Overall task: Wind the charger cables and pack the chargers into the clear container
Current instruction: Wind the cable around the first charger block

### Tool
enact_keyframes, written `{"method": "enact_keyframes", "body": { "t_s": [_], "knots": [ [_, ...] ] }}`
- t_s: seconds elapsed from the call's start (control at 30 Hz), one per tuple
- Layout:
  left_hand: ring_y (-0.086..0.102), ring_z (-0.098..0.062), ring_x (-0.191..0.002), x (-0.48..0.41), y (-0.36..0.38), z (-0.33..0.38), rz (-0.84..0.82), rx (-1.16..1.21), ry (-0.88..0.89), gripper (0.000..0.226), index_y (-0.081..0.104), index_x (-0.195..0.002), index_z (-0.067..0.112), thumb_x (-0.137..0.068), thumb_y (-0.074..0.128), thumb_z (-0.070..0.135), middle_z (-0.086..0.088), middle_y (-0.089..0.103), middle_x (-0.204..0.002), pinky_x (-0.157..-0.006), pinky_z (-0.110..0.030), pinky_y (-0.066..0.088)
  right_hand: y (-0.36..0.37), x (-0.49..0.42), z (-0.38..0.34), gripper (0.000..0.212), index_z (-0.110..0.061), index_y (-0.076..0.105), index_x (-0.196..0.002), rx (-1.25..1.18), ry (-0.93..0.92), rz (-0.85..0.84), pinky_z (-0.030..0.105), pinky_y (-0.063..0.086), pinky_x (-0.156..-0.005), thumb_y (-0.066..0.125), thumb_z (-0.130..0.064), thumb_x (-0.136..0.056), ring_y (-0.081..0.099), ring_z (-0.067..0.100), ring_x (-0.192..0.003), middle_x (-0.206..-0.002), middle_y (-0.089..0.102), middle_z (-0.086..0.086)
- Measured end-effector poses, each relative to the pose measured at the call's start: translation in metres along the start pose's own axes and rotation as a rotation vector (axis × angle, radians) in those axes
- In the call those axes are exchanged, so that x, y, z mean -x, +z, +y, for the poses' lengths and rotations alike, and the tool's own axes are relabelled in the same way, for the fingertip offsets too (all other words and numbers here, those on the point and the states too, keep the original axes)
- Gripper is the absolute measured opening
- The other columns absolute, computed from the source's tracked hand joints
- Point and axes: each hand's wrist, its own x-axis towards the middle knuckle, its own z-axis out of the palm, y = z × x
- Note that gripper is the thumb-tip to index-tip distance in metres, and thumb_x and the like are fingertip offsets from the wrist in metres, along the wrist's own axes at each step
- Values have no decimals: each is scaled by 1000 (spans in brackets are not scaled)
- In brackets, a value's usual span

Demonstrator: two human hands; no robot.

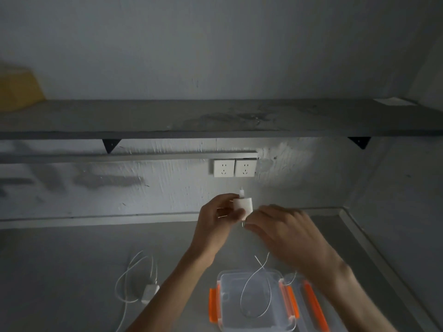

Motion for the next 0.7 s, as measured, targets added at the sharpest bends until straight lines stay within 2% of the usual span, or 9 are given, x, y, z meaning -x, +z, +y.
{"method": "enact_keyframes", "body": {
  "t_s": [0.07,0.2,0.3,0.43,0.57,0.63,0.7],
  "knots": [
    [66,0,-72,7,1,5,-59,-89,77,32,72,-108,8,-80,72,-7,11,71,-77,-66,-11,50,-14,-9,12,9,-23,71,-85,29,-85,25,33,51,-46,66,-28,-90,67,20,-66,-73,67,-6],
    [68,-4,-86,17,1,25,-92,-218,168,36,70,-115,11,-82,70,-4,-1,72,-101,-75,-7,50,-41,-28,34,15,-20,72,-87,-20,-209,86,36,51,-49,65,-31,-93,63,20,-68,-79,69,-6],
    [67,-3,-89,24,-3,44,-104,-256,254,41,70,-109,25,-82,68,-6,1,69,-102,-79,-9,51,-48,-40,44,10,-19,76,-89,-103,-236,154,36,51,-52,68,-24,-92,64,20,-70,-84,71,-4],
    [69,-4,-90,31,-12,61,-160,-249,284,42,71,-117,17,-82,69,-6,0,69,-102,-80,-12,52,-49,-49,54,17,-16,79,-88,-297,-162,216,39,53,-58,64,-24,-92,65,21,-74,-84,72,0],
    [70,-3,-85,30,-15,70,-193,-239,238,45,73,-116,19,-76,76,-2,3,73,-96,-75,-10,50,-43,-54,50,12,-13,79,-88,-423,-145,210,38,53,-69,69,-20,-88,66,21,-79,-86,71,-2],
    [69,0,-81,29,-17,72,-200,-235,216,44,74,-114,20,-75,78,-1,6,75,-90,-73,-9,50,-39,-57,50,14,-14,78,-90,-518,-104,184,34,54,-73,69,-25,-87,67,16,-82,-87,71,-6],
    [71,-4,-82,26,-21,71,-176,-217,199,39,74,-109,17,-74,78,-2,4,77,-90,-73,-12,53,-32,-62,53,19,-19,76,-90,-713,49,92,33,54,-74,68,-36,-84,68,12,-82,-86,72,-9]
  ]
}}
